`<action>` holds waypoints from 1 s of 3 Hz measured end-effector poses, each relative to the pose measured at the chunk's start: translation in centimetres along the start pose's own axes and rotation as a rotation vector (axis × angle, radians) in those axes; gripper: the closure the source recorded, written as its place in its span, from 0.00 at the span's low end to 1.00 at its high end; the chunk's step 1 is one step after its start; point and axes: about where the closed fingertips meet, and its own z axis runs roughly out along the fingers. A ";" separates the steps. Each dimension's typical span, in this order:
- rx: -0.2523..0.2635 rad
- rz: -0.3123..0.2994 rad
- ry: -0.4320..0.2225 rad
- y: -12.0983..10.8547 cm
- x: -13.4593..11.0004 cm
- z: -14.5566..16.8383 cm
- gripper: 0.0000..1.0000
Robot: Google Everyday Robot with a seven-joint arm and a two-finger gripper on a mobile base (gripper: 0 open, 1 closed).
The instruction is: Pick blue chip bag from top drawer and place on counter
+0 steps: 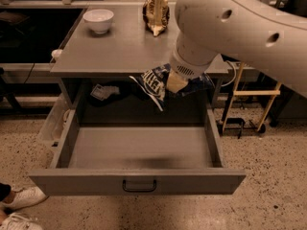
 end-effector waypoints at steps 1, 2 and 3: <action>0.000 0.000 -0.001 0.0 0.0 0.0 1.00; 0.075 0.022 0.002 -4.3 -0.5 -1.6 1.00; 0.182 0.065 0.053 -11.6 -0.5 -3.3 1.00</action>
Offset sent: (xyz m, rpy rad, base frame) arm 0.0934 -0.0465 0.1253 -0.0291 -0.2338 -0.1478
